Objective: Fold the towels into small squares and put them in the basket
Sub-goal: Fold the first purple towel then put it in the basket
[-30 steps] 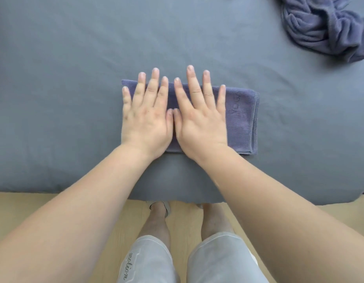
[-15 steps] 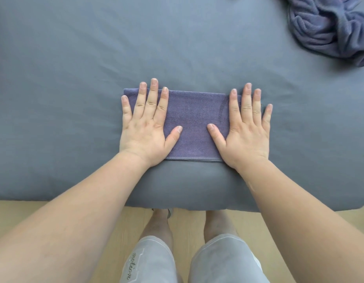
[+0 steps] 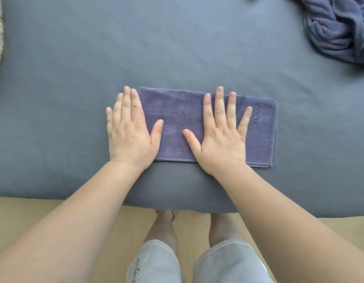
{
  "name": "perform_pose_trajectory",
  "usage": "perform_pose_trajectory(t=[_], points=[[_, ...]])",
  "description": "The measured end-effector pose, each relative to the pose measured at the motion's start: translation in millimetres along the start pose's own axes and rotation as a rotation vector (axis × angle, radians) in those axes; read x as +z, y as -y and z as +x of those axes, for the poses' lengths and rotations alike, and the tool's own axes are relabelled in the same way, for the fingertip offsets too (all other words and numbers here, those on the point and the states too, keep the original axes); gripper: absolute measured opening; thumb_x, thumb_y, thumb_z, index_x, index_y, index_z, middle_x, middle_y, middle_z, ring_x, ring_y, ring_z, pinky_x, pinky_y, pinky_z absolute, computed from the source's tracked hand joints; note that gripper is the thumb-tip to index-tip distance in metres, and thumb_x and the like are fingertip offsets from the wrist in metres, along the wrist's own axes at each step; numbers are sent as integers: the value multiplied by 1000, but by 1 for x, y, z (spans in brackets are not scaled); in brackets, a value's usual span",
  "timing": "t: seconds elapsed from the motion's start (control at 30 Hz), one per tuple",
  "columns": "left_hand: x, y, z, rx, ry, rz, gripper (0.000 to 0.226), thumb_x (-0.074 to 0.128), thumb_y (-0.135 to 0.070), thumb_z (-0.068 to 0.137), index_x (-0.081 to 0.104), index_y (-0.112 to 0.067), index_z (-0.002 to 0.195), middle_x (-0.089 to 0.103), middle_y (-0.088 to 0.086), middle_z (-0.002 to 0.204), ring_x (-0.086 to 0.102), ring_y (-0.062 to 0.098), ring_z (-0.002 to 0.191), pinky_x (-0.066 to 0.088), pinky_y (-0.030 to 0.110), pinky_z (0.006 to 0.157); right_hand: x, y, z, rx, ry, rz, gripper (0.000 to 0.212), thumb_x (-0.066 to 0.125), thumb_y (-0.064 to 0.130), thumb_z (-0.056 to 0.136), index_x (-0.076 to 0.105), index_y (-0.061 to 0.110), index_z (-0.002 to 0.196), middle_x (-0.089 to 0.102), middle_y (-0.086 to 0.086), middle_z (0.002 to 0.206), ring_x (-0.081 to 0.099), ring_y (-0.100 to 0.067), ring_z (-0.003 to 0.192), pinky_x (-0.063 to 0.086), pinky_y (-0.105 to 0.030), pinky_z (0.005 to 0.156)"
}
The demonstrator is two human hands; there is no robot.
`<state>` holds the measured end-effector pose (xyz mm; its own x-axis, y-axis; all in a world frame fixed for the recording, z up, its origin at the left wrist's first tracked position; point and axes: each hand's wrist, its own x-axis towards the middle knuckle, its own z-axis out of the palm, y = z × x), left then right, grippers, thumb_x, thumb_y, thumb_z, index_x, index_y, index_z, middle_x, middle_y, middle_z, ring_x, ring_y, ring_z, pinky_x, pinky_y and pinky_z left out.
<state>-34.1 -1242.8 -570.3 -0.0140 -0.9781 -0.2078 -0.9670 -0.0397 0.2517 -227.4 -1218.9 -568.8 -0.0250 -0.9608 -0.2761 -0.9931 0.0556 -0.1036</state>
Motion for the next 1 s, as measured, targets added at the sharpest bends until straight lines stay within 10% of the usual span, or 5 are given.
perform_pose_trajectory(t=[0.17, 0.63, 1.0], points=[[-13, 7, 17, -93, -129, -106, 64, 69, -56, 82, 58, -14, 130, 52, 7, 122, 46, 33, 113, 37, 43, 97, 8, -2, 2, 5, 14, -13, 90, 19, 76, 94, -3, 20, 161, -14, -6, 169, -16, -30, 154, -6, -65, 120], [-38, -12, 51, -306, 117, -263, 33, 86, -36, 64, 62, -17, 75, 66, -2, 84, 62, 25, 88, 53, 38, 79, 13, 2, 5, 38, 47, -27, 90, 14, 76, 94, -9, 20, 160, -19, -7, 167, -21, -30, 153, -8, -63, 120], [-55, -28, 27, -486, 74, -843, 34, 81, -20, 75, 68, -22, 107, 75, -1, 82, 74, 16, 79, 61, 45, 78, 9, 1, 8, 25, 120, -10, 90, 10, 77, 92, -12, 21, 160, -23, -6, 166, -26, -29, 152, -11, -63, 119]])
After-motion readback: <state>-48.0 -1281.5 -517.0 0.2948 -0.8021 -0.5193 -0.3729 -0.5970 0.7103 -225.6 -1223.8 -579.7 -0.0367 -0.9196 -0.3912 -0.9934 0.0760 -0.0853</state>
